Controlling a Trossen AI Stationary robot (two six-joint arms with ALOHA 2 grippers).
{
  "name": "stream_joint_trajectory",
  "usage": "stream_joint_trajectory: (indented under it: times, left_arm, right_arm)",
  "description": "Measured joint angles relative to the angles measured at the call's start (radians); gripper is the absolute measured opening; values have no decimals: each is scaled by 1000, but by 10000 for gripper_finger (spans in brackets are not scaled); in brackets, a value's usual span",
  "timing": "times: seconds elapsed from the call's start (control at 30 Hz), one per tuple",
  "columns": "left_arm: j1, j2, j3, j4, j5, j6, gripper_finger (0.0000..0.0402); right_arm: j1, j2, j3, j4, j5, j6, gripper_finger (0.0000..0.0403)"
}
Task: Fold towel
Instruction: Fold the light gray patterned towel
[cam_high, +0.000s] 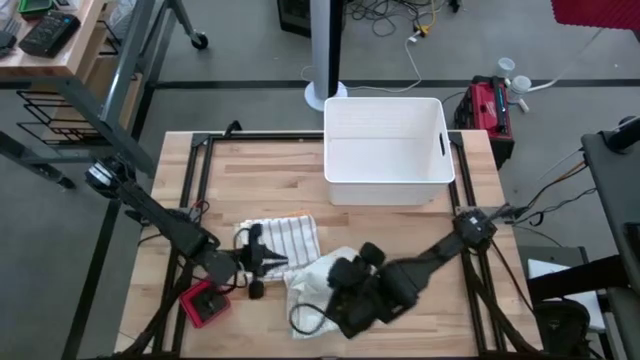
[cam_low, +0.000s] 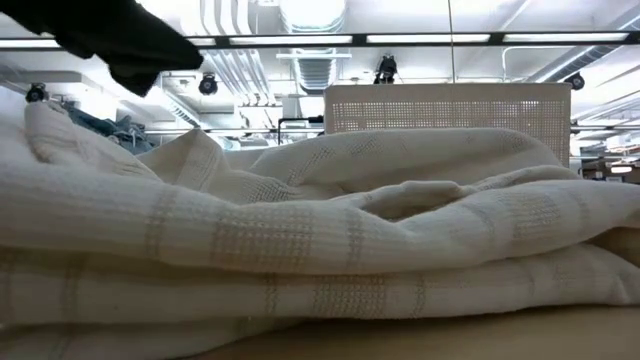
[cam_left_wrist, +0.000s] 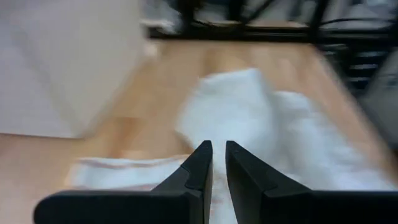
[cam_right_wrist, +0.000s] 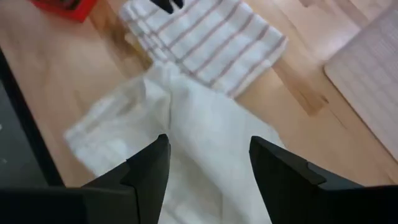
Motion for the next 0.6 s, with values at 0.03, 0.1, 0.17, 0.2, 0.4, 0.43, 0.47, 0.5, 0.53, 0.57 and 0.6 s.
stream_joint_trajectory:
  times: [0.03,0.1,0.17,0.2,0.4,0.43,0.47,0.5,0.53,0.57,0.6]
  left_arm:
    - [17,12,12,3,66,-22,34]
    - [42,41,33,3,126,-69,24]
    - [49,74,53,-2,131,-100,11]
    - [49,92,63,0,129,-105,6]
    - [49,169,109,-2,115,-132,21]
    - [50,177,116,-3,113,-132,25]
    - [55,184,123,-8,112,-132,30]
    - [62,191,132,-11,112,-132,35]
    - [70,195,143,-18,113,-132,38]
    - [82,195,152,-36,112,-133,42]
    - [96,193,165,-67,109,-135,45]
  right_arm:
    - [11,-4,0,-19,1,11,211]
    - [35,-9,-1,-56,4,38,210]
    - [52,-11,-12,-101,10,77,212]
    - [64,-11,-22,-126,25,102,212]
    - [115,-32,-168,-125,29,179,208]
    - [116,-37,-201,-125,26,182,206]
    - [117,-40,-238,-127,25,192,205]
    - [117,-43,-273,-127,15,206,204]
    - [116,-45,-307,-128,5,213,203]
    - [117,-52,-339,-128,-5,221,203]
    - [122,-61,-367,-125,-17,226,204]
